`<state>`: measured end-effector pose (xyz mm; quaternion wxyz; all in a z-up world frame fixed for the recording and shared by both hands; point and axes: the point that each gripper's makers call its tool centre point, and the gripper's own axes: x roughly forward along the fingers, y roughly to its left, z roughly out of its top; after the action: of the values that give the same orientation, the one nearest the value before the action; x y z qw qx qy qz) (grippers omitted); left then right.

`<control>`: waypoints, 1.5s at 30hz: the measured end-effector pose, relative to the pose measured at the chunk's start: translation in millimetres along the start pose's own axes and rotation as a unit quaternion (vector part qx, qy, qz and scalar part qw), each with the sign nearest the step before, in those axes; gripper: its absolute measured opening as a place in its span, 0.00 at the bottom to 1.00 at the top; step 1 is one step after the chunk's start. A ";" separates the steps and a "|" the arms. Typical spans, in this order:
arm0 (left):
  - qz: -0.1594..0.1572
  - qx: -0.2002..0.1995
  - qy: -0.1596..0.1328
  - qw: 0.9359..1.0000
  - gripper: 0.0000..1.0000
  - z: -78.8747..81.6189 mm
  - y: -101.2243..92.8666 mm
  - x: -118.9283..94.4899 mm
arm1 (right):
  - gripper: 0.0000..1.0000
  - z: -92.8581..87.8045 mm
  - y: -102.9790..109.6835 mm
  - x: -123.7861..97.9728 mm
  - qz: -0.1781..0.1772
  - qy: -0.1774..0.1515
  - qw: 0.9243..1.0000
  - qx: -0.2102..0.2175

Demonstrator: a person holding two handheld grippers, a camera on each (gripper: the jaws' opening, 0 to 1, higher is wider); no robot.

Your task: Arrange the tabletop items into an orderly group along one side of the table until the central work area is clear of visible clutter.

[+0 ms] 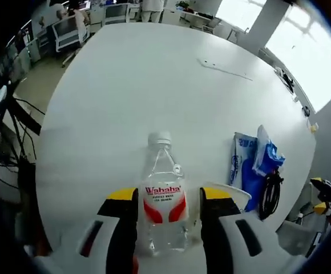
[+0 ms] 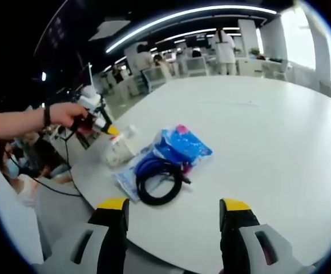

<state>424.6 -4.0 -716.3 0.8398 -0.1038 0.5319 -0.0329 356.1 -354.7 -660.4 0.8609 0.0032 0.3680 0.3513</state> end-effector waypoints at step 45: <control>-0.012 0.019 -0.061 0.998 0.39 15.3 2.0 -0.5 | 0.60 -3.9 -19.5 5.2 0.002 -0.002 1.000 0.020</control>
<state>438.0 0.1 -709.9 0.8723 -0.0958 0.4773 -0.0467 367.9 -367.2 -671.8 0.8605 0.0222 0.3736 0.3457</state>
